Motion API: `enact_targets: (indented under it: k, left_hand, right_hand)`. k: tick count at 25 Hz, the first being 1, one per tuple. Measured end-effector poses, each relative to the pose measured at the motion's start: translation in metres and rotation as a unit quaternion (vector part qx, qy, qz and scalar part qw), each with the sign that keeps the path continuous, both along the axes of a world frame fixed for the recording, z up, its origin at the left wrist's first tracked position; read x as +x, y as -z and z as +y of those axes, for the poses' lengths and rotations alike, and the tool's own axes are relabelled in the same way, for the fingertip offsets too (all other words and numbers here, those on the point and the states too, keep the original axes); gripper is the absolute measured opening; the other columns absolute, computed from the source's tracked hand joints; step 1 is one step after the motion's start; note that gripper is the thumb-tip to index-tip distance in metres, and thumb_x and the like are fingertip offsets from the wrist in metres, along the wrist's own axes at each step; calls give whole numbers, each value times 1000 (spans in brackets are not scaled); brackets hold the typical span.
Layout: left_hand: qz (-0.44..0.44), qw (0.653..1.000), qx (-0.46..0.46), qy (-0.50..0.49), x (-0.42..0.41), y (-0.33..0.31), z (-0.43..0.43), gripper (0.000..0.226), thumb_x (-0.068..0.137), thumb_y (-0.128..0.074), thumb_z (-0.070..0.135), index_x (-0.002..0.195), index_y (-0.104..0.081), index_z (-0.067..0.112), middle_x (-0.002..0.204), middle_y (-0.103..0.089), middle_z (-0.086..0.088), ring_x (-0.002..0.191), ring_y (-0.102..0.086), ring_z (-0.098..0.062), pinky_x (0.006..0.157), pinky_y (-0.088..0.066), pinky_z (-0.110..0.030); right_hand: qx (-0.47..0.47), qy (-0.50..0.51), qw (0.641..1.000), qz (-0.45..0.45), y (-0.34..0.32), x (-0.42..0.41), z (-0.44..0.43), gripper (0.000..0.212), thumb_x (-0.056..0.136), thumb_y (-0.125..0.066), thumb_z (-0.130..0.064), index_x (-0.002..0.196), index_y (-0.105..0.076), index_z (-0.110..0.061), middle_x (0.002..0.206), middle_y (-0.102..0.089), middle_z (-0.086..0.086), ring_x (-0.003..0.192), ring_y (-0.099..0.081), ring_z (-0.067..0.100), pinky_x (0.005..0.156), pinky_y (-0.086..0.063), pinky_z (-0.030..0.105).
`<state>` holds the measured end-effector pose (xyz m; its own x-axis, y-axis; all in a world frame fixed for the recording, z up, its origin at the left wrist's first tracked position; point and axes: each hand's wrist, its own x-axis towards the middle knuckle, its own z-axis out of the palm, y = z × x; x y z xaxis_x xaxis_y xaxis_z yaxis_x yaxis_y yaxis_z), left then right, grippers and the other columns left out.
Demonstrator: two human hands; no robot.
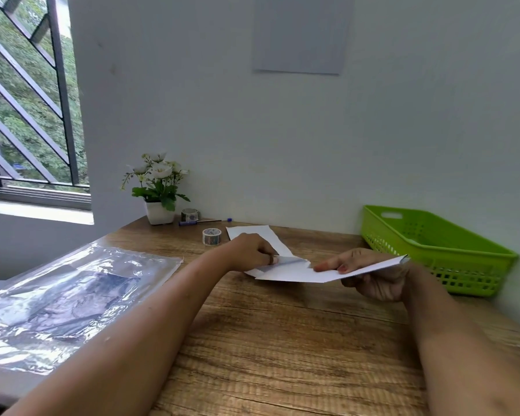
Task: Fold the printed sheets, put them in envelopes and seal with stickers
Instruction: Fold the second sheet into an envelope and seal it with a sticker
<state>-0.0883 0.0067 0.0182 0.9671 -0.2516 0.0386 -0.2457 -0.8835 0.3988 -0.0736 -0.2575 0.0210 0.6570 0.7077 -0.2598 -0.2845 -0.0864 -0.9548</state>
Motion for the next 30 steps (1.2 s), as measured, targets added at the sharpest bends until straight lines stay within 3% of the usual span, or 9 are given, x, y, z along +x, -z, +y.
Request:
enact_targets:
  k: [3, 6, 9, 13, 16, 20, 24, 27, 30]
  left_hand:
    - [35, 999, 2, 28, -2, -2, 4, 44, 89, -52, 9, 131, -55, 24, 138, -52, 3, 125, -46, -17, 106, -34, -31]
    - [93, 993, -45, 52, -2, -4, 9, 55, 85, -50, -3, 132, -53, 24, 140, -50, 3, 129, -44, -15, 106, -34, -30]
    - [141, 986, -74, 59, -3, -4, 11, 60, 82, -52, -6, 133, -51, 25, 142, -45, 2, 131, -41, -15, 111, -32, -34]
    - [132, 984, -112, 49, -4, -5, 12, 56, 82, -52, -7, 131, -54, 19, 138, -51, 2, 128, -44, -14, 107, -37, -29]
    - [106, 986, -125, 38, -4, -4, 12, 52, 81, -51, -8, 127, -58, 16, 133, -57, 0, 124, -49, -13, 107, -40, -31]
    - [7, 989, -141, 33, -5, -3, 7, 41, 79, -54, -9, 112, -64, 13, 117, -67, -2, 103, -64, -7, 89, -50, -21]
    - [-167, 981, -63, 72, -6, -7, -4, 36, 78, -50, -6, 102, -67, 15, 109, -69, 1, 101, -64, -7, 84, -51, -18]
    - [-243, 964, -64, 84, -5, -2, -9, 35, 79, -45, -7, 97, -67, 13, 106, -70, 0, 104, -63, -13, 87, -51, -25]
    - [-259, 962, -60, 63, -2, 3, -8, 33, 82, -45, -5, 99, -67, 14, 109, -69, 0, 105, -62, -14, 84, -48, -20]
  right_hand:
    - [-1, 61, 998, 11, 3, 5, -3, 35, 68, -69, 5, 103, -71, 6, 71, -61, 12, 43, -55, 6, 33, -44, 11]
    - [-16, 105, 994, 6, 6, 9, -6, 32, 75, -54, 8, 103, -70, 7, 76, -66, 15, 42, -57, 7, 35, -46, 13]
    - [-49, 93, 994, -9, 5, 11, -1, 30, 78, -56, 8, 103, -72, 3, 81, -65, 13, 45, -57, 6, 40, -48, 13]
    - [-157, 74, 976, -128, -1, 3, 27, 23, 86, -62, -1, 108, -67, -6, 81, -65, 4, 55, -60, 4, 46, -48, 13]
    - [-163, 86, 962, -203, -1, 0, 52, 15, 82, -69, -4, 96, -67, -10, 83, -65, 4, 66, -61, 9, 55, -49, 18]
    - [-228, 163, 911, -304, 6, 0, 78, 16, 76, -77, -12, 85, -64, -14, 81, -60, 2, 76, -55, 14, 57, -42, 23]
    - [-144, 203, 939, -236, -1, 3, 66, 16, 78, -75, -18, 85, -61, -14, 81, -62, 4, 70, -55, 13, 59, -44, 24]
    - [-86, 56, 990, -96, -15, -6, 37, 25, 74, -72, -24, 93, -57, -16, 85, -61, 4, 65, -62, 11, 55, -55, 22]
    - [-107, -94, 988, -54, -25, -15, 26, 47, 60, -86, -19, 95, -56, -16, 84, -56, 6, 51, -61, 8, 39, -49, 14]
